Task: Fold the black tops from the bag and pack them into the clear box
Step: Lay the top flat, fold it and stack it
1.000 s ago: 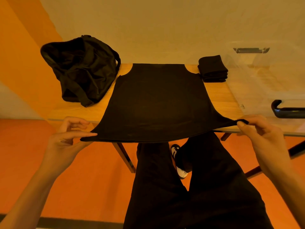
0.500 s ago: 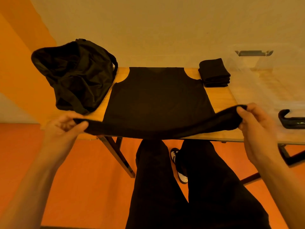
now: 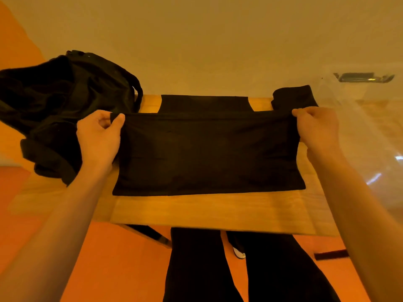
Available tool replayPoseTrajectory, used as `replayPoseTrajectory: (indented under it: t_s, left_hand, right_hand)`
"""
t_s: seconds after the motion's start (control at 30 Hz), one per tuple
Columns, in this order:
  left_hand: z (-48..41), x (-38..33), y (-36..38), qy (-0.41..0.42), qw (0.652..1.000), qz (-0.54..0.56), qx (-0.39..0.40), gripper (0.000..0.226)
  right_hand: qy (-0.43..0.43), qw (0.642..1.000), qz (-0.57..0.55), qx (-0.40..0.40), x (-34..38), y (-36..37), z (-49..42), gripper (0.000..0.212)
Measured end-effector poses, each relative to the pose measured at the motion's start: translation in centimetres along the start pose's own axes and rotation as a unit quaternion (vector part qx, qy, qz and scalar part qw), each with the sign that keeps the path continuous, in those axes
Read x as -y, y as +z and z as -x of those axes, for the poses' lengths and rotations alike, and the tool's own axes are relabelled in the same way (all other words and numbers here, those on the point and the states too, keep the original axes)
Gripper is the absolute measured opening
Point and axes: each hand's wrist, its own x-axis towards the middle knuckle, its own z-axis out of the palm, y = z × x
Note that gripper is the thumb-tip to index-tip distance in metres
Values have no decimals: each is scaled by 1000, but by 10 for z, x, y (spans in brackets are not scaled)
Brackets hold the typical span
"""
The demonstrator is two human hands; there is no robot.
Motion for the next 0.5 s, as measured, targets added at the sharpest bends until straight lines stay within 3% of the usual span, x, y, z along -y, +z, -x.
replayPoseTrajectory:
  t_s: [0.2,0.5]
  left_hand:
    - [-36,-3,34,91,976,-195,-40,17]
    - [-72,-12,61,119,961,-240,-67,24]
  right_hand:
    - [-93,982,162,-33,3,24,-41,30]
    - [-115,958,257,-50,12,44,-73,25]
